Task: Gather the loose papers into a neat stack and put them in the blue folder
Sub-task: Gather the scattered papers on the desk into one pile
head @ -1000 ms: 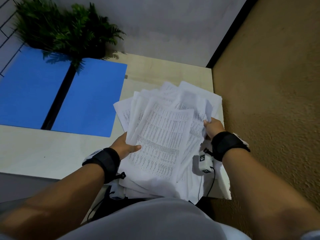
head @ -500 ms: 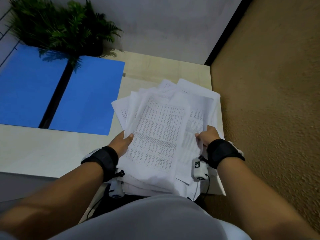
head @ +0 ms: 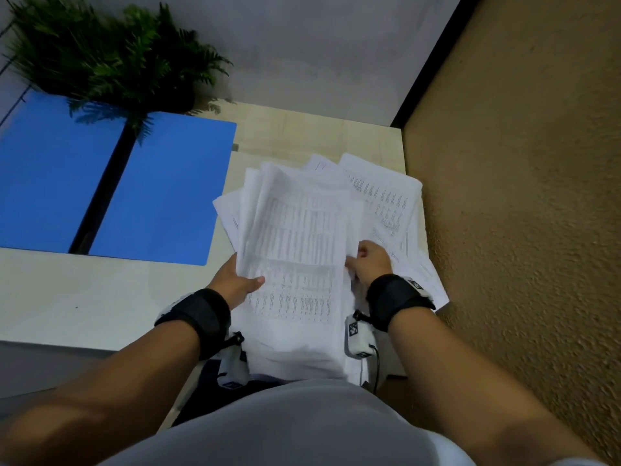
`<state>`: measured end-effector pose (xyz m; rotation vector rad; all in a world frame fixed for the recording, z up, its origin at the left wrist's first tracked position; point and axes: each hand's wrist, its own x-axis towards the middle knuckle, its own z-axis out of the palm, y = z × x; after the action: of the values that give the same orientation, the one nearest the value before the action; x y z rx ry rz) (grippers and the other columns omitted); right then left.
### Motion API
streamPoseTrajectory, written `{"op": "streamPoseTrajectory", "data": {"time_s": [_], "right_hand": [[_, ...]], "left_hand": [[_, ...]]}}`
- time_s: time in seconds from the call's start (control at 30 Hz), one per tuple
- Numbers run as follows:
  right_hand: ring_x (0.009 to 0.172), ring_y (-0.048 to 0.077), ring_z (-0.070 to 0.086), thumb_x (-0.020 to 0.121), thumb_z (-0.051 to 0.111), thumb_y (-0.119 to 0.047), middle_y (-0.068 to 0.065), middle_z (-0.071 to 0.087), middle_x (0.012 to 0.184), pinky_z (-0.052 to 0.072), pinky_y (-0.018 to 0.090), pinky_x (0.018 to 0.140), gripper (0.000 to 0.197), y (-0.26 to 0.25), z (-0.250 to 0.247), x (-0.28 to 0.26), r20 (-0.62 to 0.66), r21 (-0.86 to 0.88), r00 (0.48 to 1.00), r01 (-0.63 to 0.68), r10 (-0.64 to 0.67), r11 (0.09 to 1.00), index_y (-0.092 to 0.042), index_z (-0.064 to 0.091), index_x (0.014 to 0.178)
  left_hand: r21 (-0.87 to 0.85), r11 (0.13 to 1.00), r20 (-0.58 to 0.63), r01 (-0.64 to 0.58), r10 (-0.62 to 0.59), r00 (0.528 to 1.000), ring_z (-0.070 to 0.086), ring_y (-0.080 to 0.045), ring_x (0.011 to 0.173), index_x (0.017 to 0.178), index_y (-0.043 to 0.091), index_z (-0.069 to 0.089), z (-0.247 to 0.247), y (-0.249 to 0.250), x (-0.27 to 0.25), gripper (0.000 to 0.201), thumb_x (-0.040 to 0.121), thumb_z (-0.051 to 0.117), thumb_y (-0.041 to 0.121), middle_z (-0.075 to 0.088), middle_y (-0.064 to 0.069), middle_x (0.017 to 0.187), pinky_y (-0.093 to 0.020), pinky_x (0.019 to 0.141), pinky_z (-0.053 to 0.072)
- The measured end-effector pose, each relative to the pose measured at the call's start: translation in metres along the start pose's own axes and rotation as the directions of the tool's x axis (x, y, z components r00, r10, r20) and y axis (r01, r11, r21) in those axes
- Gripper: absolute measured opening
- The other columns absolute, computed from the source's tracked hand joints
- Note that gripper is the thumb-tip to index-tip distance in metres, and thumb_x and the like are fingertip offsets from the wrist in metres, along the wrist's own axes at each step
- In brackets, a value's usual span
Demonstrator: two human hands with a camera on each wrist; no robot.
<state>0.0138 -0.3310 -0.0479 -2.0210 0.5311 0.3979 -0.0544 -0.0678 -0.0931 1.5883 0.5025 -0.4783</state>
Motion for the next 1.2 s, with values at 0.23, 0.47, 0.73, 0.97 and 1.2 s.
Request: {"op": "streamPoseTrajectory", "data": {"time_s": [0.23,0.47,0.73,0.97,1.2], "right_hand": [[0.127,0.031,0.048,0.083,0.071,-0.04,0.01,0.047,0.139,0.042,0.036,0.102,0.071,0.018,-0.063,0.034,-0.108,-0.219,0.992,-0.081,0.059,0.972,-0.011,0.04,0.14],[0.117,0.027,0.059,0.075,0.08,-0.023,0.008,0.06,0.131,0.047,0.041,0.103,0.065,0.036,-0.051,0.032,-0.094,0.232,0.985,-0.121,0.146,0.965,-0.008,0.054,0.133],[0.083,0.03,0.055,0.095,0.055,-0.014,0.011,0.056,0.086,0.038,0.031,0.072,0.007,-0.003,-0.08,0.001,-0.402,-0.038,0.903,0.15,-0.153,0.988,-0.008,0.058,0.093],[0.083,0.014,0.055,0.091,0.053,-0.016,0.004,0.06,0.087,0.044,0.024,0.076,0.016,-0.058,-0.134,-0.034,-0.654,-0.145,0.617,0.465,-0.438,0.873,-0.004,0.061,0.099],[0.078,0.011,0.052,0.092,0.058,-0.016,0.0,0.057,0.086,0.042,0.008,0.067,0.007,-0.08,-0.105,-0.056,-0.599,-0.027,0.653,0.561,-0.462,0.828,-0.014,0.055,0.097]], "left_hand": [[-0.078,0.997,-0.089,-0.024,0.018,0.996,0.053,-0.022,0.12,0.141,0.011,0.042,-0.016,-0.004,-0.007,0.057,0.091,0.059,-0.008,0.057,-0.006,0.127,-0.033,0.102,0.039],[-0.065,0.997,-0.07,-0.029,0.024,0.997,0.055,-0.028,0.125,0.14,0.011,0.046,-0.012,-0.009,0.001,0.055,0.089,0.062,-0.005,0.059,-0.009,0.132,-0.048,0.111,0.039],[-0.089,0.996,-0.088,-0.014,0.006,0.996,0.055,-0.03,0.124,0.14,0.01,0.045,-0.011,-0.012,0.008,0.057,0.088,0.062,-0.008,0.059,-0.011,0.132,-0.049,0.109,0.04],[-0.098,0.995,-0.079,-0.022,0.015,0.997,0.057,-0.029,0.121,0.139,0.009,0.046,-0.007,-0.011,0.009,0.056,0.089,0.061,-0.009,0.06,-0.01,0.131,-0.046,0.107,0.043],[-0.039,0.997,-0.12,-0.066,0.061,0.991,0.058,-0.026,0.121,0.142,0.014,0.046,0.005,-0.002,0.001,0.046,0.098,0.055,0.024,0.061,-0.006,0.131,-0.037,0.099,0.047]]}}
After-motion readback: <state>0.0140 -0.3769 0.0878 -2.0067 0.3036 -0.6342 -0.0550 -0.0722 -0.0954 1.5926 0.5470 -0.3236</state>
